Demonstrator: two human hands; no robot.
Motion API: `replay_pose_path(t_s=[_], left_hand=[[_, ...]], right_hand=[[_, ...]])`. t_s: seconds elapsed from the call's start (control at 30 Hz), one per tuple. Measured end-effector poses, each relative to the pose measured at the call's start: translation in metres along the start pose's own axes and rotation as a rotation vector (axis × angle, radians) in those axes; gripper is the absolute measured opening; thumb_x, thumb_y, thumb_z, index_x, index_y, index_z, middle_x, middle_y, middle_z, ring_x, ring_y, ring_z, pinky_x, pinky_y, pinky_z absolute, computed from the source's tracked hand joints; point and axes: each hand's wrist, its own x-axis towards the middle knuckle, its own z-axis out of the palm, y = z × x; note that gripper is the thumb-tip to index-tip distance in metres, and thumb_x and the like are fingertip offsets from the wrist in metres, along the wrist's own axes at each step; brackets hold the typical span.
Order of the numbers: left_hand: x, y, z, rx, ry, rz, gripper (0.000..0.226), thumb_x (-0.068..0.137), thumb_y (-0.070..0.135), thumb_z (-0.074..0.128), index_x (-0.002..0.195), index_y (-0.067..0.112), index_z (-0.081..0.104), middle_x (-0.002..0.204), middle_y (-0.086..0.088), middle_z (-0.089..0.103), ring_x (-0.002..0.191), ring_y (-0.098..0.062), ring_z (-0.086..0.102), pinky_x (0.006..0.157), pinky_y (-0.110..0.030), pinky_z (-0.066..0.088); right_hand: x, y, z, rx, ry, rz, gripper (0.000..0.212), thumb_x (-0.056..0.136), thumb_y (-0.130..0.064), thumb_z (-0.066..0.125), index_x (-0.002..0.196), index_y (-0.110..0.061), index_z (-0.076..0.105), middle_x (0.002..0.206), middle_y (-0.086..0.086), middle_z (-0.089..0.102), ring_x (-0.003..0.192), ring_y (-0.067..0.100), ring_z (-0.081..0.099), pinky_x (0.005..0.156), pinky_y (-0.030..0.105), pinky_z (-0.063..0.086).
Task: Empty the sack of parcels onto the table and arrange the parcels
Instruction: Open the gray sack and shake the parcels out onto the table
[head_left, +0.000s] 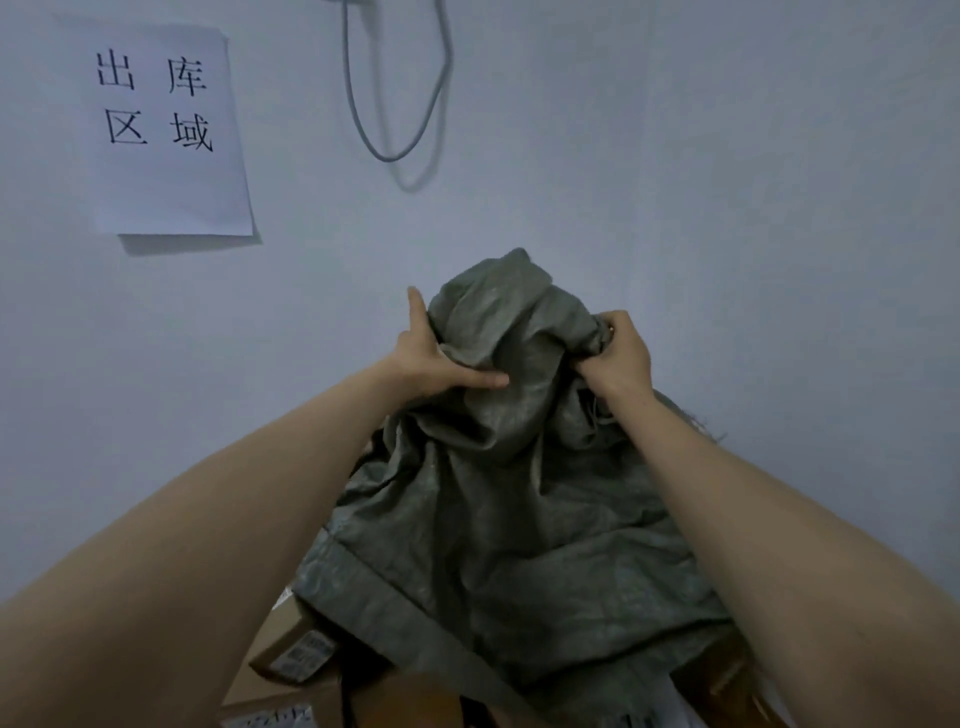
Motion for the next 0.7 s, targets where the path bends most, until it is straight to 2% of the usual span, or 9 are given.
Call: replay_pose_path(t_s=[0.03,0.1,0.2,0.27,0.37,0.43,0.53,0.63,0.7], left_hand=[[0.0,-0.002,0.003,0.023,0.039,0.008,0.136,0.051,0.038,0.092,0.152,0.02,0.002,0.149,-0.002,0.037,0.136,-0.022,0.037,0.111,-0.04,0.035],[-0.001,-0.006,0.009,0.077,0.171,0.029,0.08,0.069,0.03,0.084,0.136,0.01,0.046,0.133,-0.008,0.056,0.124,-0.027,0.051,0.104,-0.038,0.042],[0.004,-0.012,0.008,-0.009,0.358,0.012,0.04,0.082,0.024,0.072,0.116,0.005,0.062,0.116,-0.015,0.065,0.11,-0.032,0.059,0.096,-0.043,0.048],[0.007,-0.012,0.0,-0.157,0.473,-0.021,0.031,0.085,0.018,0.067,0.112,0.005,0.063,0.11,-0.014,0.066,0.105,-0.031,0.061,0.094,-0.044,0.05],[0.01,-0.006,-0.014,-0.39,0.615,-0.093,0.024,0.084,0.017,0.063,0.106,0.007,0.063,0.104,-0.012,0.066,0.098,-0.029,0.062,0.093,-0.047,0.052],[0.013,0.005,-0.025,-0.527,0.675,-0.096,0.026,0.083,0.019,0.063,0.107,0.007,0.063,0.103,-0.01,0.067,0.095,-0.027,0.063,0.091,-0.047,0.053],[0.02,0.031,-0.04,-0.701,0.738,-0.008,0.031,0.087,0.018,0.063,0.116,0.008,0.06,0.104,-0.005,0.065,0.09,-0.02,0.062,0.091,-0.038,0.053],[0.022,0.051,-0.046,-0.754,0.739,0.054,0.034,0.09,0.022,0.061,0.121,0.008,0.057,0.105,-0.005,0.062,0.088,-0.017,0.061,0.087,-0.03,0.051],[0.022,0.044,-0.042,-0.642,0.651,-0.068,0.041,0.093,0.032,0.056,0.126,0.009,0.054,0.117,-0.012,0.061,0.105,-0.025,0.061,0.094,-0.035,0.049]], right_hand=[[0.0,-0.005,-0.002,0.056,-0.05,-0.015,0.044,0.073,-0.005,0.073,0.109,-0.015,0.049,0.096,0.0,0.056,0.089,0.018,0.055,0.069,0.024,0.042],[0.002,-0.01,-0.008,0.232,-0.211,0.02,0.059,0.064,-0.006,0.084,0.111,-0.015,0.049,0.099,0.0,0.058,0.087,0.014,0.058,0.069,0.021,0.048],[0.009,-0.001,-0.024,0.338,-0.399,0.125,0.067,0.056,-0.006,0.089,0.111,-0.015,0.052,0.105,0.006,0.064,0.094,0.02,0.065,0.08,0.033,0.056],[0.015,0.007,-0.037,0.13,-0.319,0.096,0.055,0.059,-0.003,0.087,0.102,-0.014,0.054,0.096,0.003,0.063,0.09,0.019,0.062,0.078,0.031,0.053],[0.024,0.014,-0.056,-0.132,0.061,0.1,0.038,0.073,-0.008,0.075,0.103,-0.012,0.053,0.094,0.005,0.056,0.089,0.021,0.055,0.075,0.03,0.043],[0.034,0.011,-0.064,-0.115,0.318,0.07,0.032,0.08,-0.011,0.066,0.108,-0.012,0.05,0.101,0.011,0.058,0.094,0.025,0.056,0.078,0.033,0.041],[0.05,-0.008,-0.073,0.005,0.576,-0.065,0.024,0.085,-0.01,0.056,0.106,-0.015,0.046,0.113,0.011,0.057,0.094,0.021,0.053,0.079,0.025,0.036],[0.059,-0.019,-0.073,0.136,0.667,-0.154,0.02,0.088,-0.008,0.05,0.098,-0.018,0.036,0.105,0.007,0.049,0.089,0.014,0.044,0.076,0.015,0.031],[0.059,-0.007,-0.064,0.126,0.568,-0.07,0.02,0.087,-0.009,0.048,0.096,-0.019,0.034,0.099,0.004,0.047,0.087,0.015,0.044,0.081,0.022,0.037]])
